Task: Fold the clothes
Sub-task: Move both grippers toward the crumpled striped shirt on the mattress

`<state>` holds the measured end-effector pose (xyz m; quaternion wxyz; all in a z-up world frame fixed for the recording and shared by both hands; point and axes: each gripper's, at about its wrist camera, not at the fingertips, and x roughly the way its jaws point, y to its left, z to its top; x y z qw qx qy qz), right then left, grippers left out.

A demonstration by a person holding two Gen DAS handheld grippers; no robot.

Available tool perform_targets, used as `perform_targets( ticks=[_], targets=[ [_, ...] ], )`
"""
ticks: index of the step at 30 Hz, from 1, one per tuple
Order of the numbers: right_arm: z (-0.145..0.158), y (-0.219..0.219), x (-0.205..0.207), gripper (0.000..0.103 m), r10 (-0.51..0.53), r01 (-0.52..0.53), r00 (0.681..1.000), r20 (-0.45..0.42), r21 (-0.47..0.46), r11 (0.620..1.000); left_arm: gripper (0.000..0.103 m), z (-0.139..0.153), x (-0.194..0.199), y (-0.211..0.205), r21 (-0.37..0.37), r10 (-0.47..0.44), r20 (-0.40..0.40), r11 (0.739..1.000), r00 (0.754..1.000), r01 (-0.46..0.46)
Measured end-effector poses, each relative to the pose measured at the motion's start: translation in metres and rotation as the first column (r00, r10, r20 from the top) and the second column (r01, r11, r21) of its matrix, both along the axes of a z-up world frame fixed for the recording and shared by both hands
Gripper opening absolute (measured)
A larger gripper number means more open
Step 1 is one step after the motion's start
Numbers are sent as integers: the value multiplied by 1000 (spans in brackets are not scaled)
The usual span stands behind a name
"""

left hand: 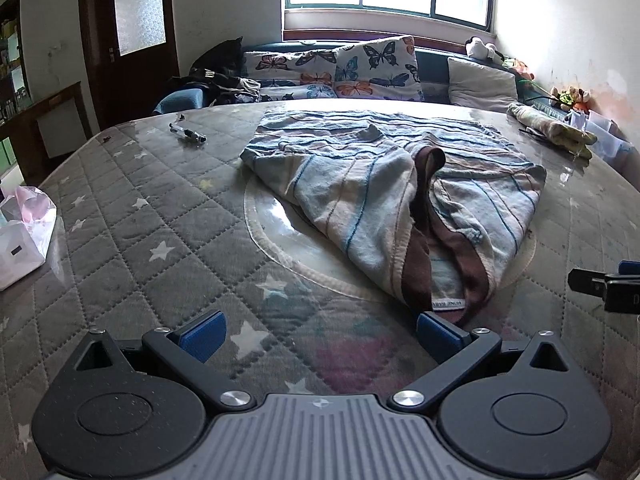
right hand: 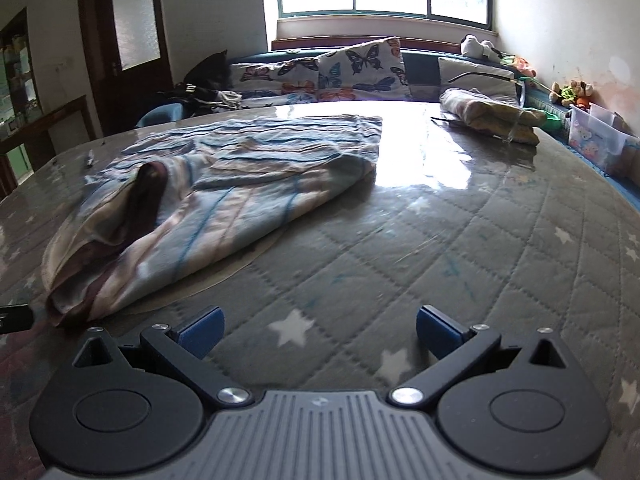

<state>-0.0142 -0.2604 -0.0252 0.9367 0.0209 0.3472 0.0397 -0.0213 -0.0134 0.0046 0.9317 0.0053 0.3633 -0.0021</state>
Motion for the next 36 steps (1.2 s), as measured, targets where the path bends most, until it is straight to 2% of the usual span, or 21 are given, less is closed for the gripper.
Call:
perform_targets(
  ticks=[14, 36],
  targets=[
    [6, 30, -20, 101, 107, -107, 994, 8, 25, 994, 103, 1, -9, -8, 41, -8, -20, 999, 1000, 9],
    [7, 42, -30, 96, 144, -144, 990, 8, 32, 989, 103, 0, -14, -17, 67, -19, -33, 998, 999, 21]
  ],
)
